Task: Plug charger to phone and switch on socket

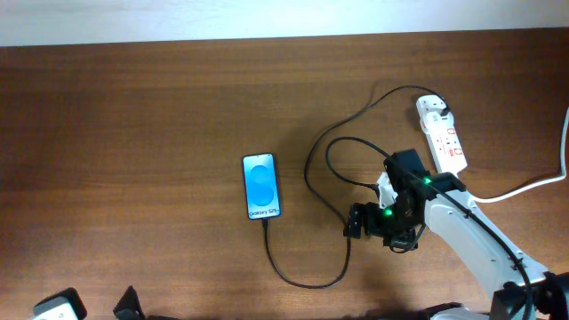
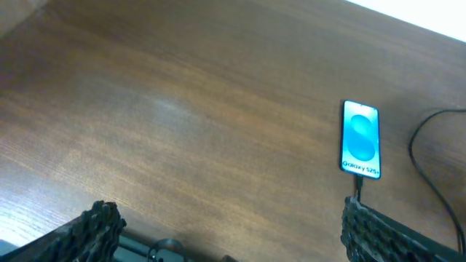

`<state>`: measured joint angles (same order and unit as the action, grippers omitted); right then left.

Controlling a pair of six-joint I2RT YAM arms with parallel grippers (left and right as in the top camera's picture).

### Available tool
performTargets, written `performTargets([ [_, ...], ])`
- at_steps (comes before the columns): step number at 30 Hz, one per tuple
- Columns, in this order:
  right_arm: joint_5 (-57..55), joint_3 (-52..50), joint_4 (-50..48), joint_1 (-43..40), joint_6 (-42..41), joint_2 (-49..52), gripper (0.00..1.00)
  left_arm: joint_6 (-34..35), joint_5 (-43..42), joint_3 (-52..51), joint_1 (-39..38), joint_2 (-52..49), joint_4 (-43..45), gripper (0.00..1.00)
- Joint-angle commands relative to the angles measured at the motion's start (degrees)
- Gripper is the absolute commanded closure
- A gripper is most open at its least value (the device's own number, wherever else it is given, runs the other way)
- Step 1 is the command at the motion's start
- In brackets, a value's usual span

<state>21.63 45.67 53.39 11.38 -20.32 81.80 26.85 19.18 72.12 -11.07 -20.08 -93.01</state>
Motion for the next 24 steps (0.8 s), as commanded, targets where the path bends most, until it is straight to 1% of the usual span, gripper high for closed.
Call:
performTargets([
  [1,-1.2,-0.5,-0.2,-0.2,0.6,-0.3,0.03,0.6,1.2,0.2,0.3,0.5,-0.1,0.01],
  [2,-1.1,0.2,0.1,-0.2,0.6,-0.3,0.07,0.6,1.2,0.2,0.3,0.5,-0.1,0.01],
  [3,-1.1,3.3,2.8,-0.2,0.6,-0.4,0.15,0.6,1.2,0.2,0.3,0.5,-0.1,0.01],
  [4,-1.1,6.1,5.1,-0.2,0.5,-0.5,0.19,0.6,1.2,0.2,0.3,0.5,-0.1,0.01],
  [6,-1.4,16.9,13.9,-0.2,0.6,-0.5,0.31,0.6,1.2,0.2,0.3,0.5,-0.1,0.01],
  [7,-2.1,21.2,16.4,-0.2,0.5,-0.5,0.39,0.6,1.2,0.2,0.3,0.5,-0.1,0.01],
  [9,-6.1,28.5,17.4,-0.2,0.4,-0.5,0.50,0.6,1.2,0.2,0.3,0.5,-0.1,0.01],
  [10,-6.0,30.5,17.4,-0.2,0.3,-0.5,0.56,0.6,1.2,0.2,0.3,0.5,-0.1,0.01],
  [12,-6.1,35.6,19.3,-0.7,-1.4,-0.5,0.73,0.6,1.2,0.2,0.3,0.5,-0.1,0.01],
  [13,-6.1,38.6,20.8,-3.6,-2.6,-0.4,0.81,0.6,1.2,0.2,0.3,0.5,-0.1,0.01],
  [15,-6.1,40.2,21.0,-9.9,-5.0,-0.4,0.85,0.6,1.2,0.2,0.3,0.5,-0.1,0.01],
  [16,-6.0,40.2,21.0,-14.0,-6.4,-0.4,0.89,0.6,1.2,0.2,0.3,0.5,-0.1,0.01],
  [18,-6.1,40.2,20.4,-21.2,-6.3,0.8,0.94,0.6,1.2,0.2,0.3,0.5,-0.1,0.01],
  [19,-6.1,40.2,19.7,-22.8,-6.3,1.8,0.96,0.6,1.2,0.2,0.3,0.5,-0.1,0.01],
  [21,-6.6,40.2,17.7,-24.7,-6.4,5.0,0.96,0.6,1.2,0.2,0.3,0.5,-0.1,0.01],
  [22,-8.9,40.2,16.2,-25.7,-8.0,8.4,0.96,0.6,1.2,0.2,0.3,0.5,-0.1,0.01],
  [24,-8.4,40.2,12.3,-26.6,-11.5,14.1,0.96,0.6,1.2,0.2,0.3,0.5,-0.1,0.01],
])
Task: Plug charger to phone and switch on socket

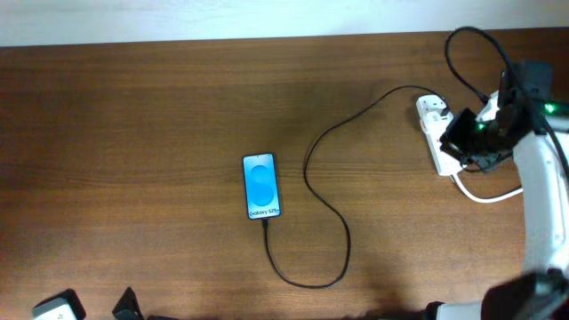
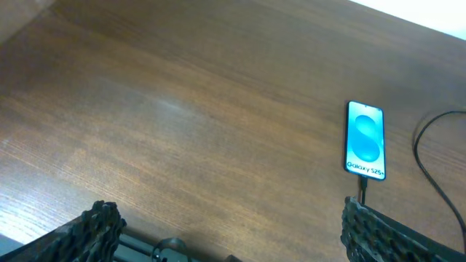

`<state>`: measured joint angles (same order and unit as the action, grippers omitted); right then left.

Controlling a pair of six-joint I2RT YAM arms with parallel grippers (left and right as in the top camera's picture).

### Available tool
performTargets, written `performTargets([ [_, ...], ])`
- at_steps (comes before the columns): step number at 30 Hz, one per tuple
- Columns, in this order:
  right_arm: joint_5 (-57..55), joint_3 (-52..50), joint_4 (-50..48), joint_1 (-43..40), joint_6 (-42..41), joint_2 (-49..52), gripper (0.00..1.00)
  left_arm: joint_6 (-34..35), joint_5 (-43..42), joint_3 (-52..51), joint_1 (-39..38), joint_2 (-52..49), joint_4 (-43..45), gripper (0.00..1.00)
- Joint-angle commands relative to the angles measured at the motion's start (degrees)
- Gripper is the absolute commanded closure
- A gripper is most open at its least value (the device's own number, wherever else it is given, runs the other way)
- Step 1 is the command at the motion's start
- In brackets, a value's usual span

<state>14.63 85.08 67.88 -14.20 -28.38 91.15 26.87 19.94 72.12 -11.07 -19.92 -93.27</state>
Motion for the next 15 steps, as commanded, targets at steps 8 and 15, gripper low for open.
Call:
performTargets([
  [8,-3.0,0.8,-21.2,-6.1,-1.4,16.4,0.96,0.5,0.5,0.2,0.3,0.4,0.2,0.01],
  [15,-5.1,0.7,-27.9,-6.0,2.6,24.5,0.96,0.5,0.5,0.2,0.3,0.4,0.2,0.01],
])
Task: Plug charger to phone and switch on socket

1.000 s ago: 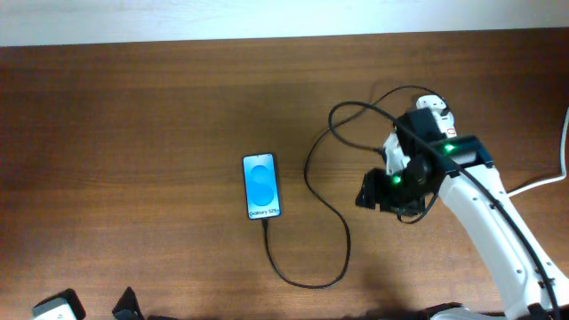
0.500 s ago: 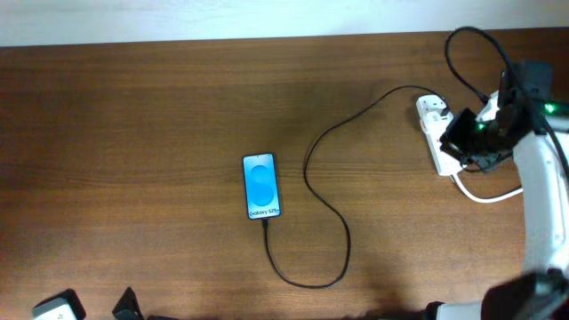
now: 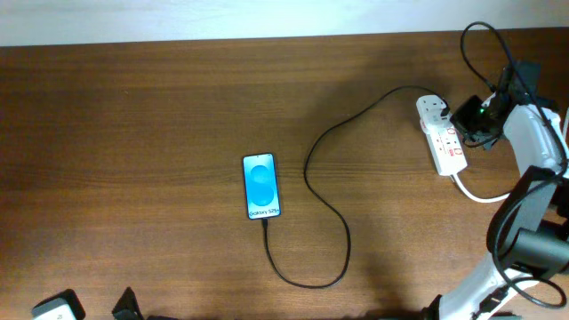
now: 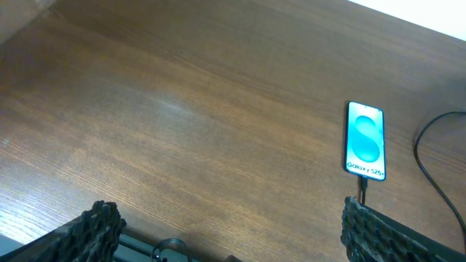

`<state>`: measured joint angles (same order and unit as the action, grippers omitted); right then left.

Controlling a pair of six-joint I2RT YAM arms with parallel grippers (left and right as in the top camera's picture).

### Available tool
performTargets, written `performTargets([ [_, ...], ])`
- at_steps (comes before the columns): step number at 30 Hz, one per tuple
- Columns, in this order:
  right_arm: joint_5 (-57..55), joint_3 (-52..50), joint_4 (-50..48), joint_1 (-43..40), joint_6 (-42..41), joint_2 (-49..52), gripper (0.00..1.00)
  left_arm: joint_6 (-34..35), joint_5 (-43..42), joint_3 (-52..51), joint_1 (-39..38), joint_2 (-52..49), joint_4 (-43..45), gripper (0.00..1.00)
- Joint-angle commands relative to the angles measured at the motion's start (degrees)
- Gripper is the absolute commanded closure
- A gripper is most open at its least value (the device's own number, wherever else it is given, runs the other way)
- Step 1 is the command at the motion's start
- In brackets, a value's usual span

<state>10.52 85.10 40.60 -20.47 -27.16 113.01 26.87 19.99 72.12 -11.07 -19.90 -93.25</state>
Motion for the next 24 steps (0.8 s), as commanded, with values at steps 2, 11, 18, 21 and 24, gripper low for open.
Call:
performTargets([
  [2,-1.2,0.7,-1.9,0.2,1.5,5.0,0.96,0.5,0.4,0.2,0.3,0.4,0.2,0.01],
  [11,-1.3,0.6,-5.7,0.2,3.4,5.7,0.96,0.5,0.4,0.2,0.3,0.4,0.2,0.01],
  [18,-1.3,0.3,-5.9,1.1,3.3,8.7,0.96,0.5,0.4,0.2,0.3,0.4,0.2,0.01],
  [21,-1.3,0.3,-6.2,2.5,3.3,9.3,0.96,0.5,0.4,0.2,0.3,0.4,0.2,0.01],
  [24,-1.9,0.5,-4.1,1.9,3.3,9.1,0.96,0.5,0.4,0.2,0.3,0.4,0.2,0.01],
])
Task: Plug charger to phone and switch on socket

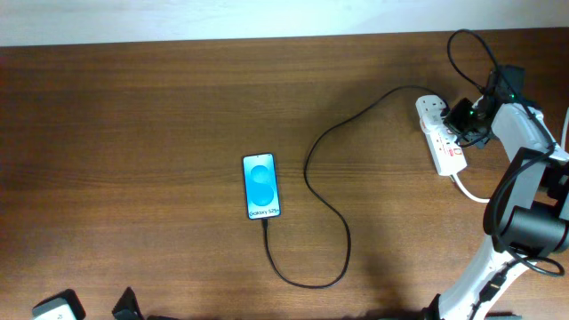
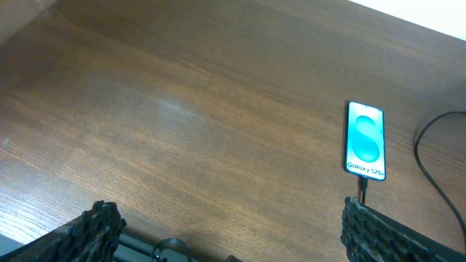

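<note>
The phone [image 1: 261, 187] lies face up with its blue screen lit, mid-table; it also shows in the left wrist view as the phone [image 2: 364, 140]. A black cable [image 1: 308, 169] is plugged into its lower end, loops over the table and runs to the white power strip [image 1: 437, 133] at the far right. My right gripper [image 1: 464, 117] is at the strip's right edge near its upper socket; its jaws are too small to read. My left gripper [image 2: 233, 236] stands open with nothing in it, low over the near table edge.
A white lead [image 1: 484, 197] leaves the strip's lower end toward the right edge. The right arm's own black cable [image 1: 467, 44] arcs above the strip. Bare brown tabletop [image 1: 133, 133] fills the left half.
My right gripper has moved a little left and now sits against the strip's right edge. The phone, the cable and my left gripper have not moved.
My right gripper was first mid-table, right of the cable loop, with the cable plugged into the lit phone. Then it was beside the strip's lower right, then by its upper right, and now it is at the strip's edge. My left gripper stayed open.
</note>
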`<state>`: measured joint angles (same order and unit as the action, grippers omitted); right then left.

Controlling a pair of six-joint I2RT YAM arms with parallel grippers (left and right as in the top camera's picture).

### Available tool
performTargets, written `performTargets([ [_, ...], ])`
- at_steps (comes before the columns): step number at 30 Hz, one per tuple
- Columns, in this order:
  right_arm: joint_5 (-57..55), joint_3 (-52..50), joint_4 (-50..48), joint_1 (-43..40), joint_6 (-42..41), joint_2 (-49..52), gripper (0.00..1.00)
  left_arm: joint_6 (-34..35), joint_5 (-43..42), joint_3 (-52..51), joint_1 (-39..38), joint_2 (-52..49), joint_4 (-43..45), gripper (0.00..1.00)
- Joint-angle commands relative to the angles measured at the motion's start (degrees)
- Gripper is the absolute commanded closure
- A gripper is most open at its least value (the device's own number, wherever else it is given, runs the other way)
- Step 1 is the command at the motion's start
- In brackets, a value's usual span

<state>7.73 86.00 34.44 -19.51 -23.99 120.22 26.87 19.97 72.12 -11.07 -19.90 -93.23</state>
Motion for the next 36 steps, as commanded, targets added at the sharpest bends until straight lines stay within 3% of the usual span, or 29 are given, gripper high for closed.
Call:
performTargets([
  [1,0.4,0.0,2.9,0.2,0.1,1.6,0.96,0.5,0.4,0.2,0.3,0.4,0.1,0.01],
  [8,2.1,0.6,4.3,-0.9,-0.5,0.1,0.96,0.5,0.4,0.2,0.3,0.4,0.1,0.01],
  [12,10.2,2.6,4.8,-0.9,-9.6,-0.7,0.96,0.5,0.4,0.2,0.3,0.4,0.1,0.01],
  [17,10.1,2.6,4.5,-0.9,-13.0,-0.7,0.96,0.5,0.4,0.2,0.3,0.4,0.1,0.01],
  [23,9.9,2.7,6.7,-4.4,-12.5,-0.7,0.96,0.5,0.4,0.2,0.3,0.4,0.1,0.01],
  [29,21.1,6.1,11.6,-6.1,-10.3,-1.4,0.96,0.5,0.4,0.2,0.3,0.4,0.1,0.01],
  [36,16.6,8.3,12.7,-6.0,-9.3,-0.6,0.96,0.5,0.4,0.2,0.3,0.4,0.1,0.01],
])
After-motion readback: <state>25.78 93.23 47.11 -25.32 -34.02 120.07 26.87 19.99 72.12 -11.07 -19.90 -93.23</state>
